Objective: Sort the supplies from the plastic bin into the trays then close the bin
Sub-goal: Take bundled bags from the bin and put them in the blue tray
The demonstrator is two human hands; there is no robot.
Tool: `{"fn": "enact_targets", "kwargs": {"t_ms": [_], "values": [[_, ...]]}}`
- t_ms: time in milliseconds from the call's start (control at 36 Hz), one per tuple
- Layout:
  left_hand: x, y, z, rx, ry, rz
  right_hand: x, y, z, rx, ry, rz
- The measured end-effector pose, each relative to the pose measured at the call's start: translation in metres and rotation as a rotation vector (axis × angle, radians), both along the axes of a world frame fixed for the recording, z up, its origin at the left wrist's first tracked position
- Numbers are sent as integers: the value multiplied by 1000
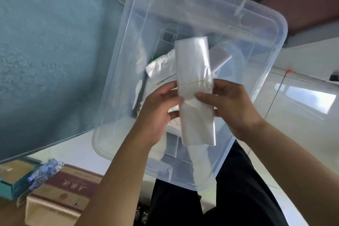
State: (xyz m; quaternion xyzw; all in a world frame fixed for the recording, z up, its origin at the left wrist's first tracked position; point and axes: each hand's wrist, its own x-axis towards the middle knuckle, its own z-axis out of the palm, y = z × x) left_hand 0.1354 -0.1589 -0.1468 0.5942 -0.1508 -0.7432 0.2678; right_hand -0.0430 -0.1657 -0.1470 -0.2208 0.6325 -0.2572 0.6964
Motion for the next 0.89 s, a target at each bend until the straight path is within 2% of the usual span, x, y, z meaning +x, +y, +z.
{"fn": "enact_targets", "kwargs": {"t_ms": [83, 139, 222, 306, 389, 444, 639, 806, 889], "values": [[6, -26, -23, 23, -41, -57, -15, 2, 4, 25, -16, -45], [10, -45, -52, 27, -299, -88, -24, 7, 8, 8, 7, -68], [12, -67, -96, -97, -783, -466, -36, 19, 15, -40, 57, -85], [11, -84, -132, -187, -971, -746, -46, 33, 21, -79, 40, -129], [9, -99, -161, -182, -1112, -1026, -51, 44, 23, -96, 16, -207], [6, -108, -175, -178, -1164, -1124, -55, 50, 22, -99, 9, -250], [-4, -131, -192, -225, -1191, -1160, -63, 59, 15, -39, -51, -344], [3, -138, -164, -204, -1143, -1173, -72, 61, 22, -53, -84, -298], [10, -125, -133, -228, -1076, -1057, -76, 58, 35, -52, -89, -252]]}}
